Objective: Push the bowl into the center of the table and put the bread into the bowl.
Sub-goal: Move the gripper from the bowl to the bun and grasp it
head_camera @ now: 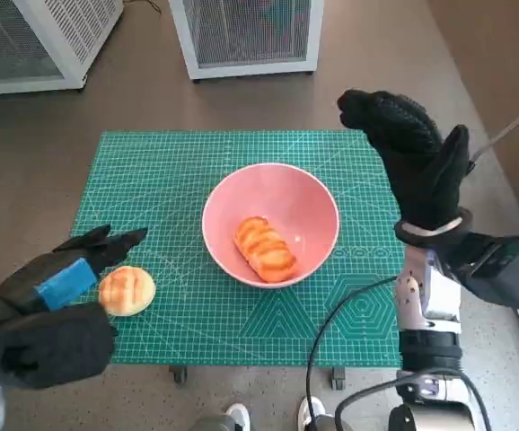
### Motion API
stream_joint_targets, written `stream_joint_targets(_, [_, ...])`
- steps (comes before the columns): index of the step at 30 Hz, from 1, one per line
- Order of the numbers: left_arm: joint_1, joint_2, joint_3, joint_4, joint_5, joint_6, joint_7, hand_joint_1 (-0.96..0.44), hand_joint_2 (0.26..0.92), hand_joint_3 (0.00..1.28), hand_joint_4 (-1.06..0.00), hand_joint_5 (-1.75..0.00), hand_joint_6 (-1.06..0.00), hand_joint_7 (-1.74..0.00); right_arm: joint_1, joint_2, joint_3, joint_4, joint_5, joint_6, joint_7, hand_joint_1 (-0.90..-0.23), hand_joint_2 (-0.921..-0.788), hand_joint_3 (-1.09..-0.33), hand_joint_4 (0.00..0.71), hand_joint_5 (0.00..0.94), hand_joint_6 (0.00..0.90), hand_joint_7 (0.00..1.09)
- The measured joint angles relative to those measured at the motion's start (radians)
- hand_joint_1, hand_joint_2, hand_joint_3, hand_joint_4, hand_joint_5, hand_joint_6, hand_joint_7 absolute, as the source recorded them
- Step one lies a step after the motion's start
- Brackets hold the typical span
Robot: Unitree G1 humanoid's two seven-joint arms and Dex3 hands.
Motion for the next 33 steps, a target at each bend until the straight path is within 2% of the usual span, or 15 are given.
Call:
stream_joint_targets(11, [-0.034,-0.004,-0.123,0.118,0.083,0.006,0.043,-0.18,0.714,0.01,-0.08,-0.01,-0.19,-0.01,0.0,-0.005,-0.002,0.0,0.0,0.0,0.0,-0.629,-0.921,-0.689,0.182,0.001,0.035,0.4])
stream_joint_targets(21, [-0.09,-0.054,-0.225,0.263,0.182,0.016,0.118,-0.11,0.734,0.01,-0.18,-0.02,-0.29,-0.03,0.0,-0.006,-0.003,-0.001,-0.001,-0.002,0.0,-0.628,-0.921,-0.688,0.183,0.001,0.037,0.4])
stream_joint_targets(25, [-0.103,-0.086,-0.252,0.316,0.22,0.017,0.165,-0.06,0.755,0.01,-0.24,-0.01,-0.35,-0.02,0.0,-0.007,-0.003,-0.001,-0.001,-0.002,0.0,-0.628,-0.921,-0.688,0.183,0.001,0.038,0.4])
stream_joint_targets(31, [-0.106,-0.105,-0.263,0.34,0.231,0.016,0.183,-0.05,0.761,0.01,-0.26,-0.01,-0.37,-0.01,0.0,-0.008,-0.005,-0.001,-0.001,-0.002,0.0,-0.628,-0.921,-0.688,0.183,0.001,0.04,0.39])
stream_joint_targets(33, [-0.109,-0.11,-0.267,0.351,0.239,0.007,0.203,0.02,0.793,0.02,-0.36,-0.02,-0.48,-0.03,0.0,-0.008,-0.005,-0.001,-0.001,-0.002,0.0,-0.626,-0.921,-0.687,0.183,0.001,0.041,0.39])
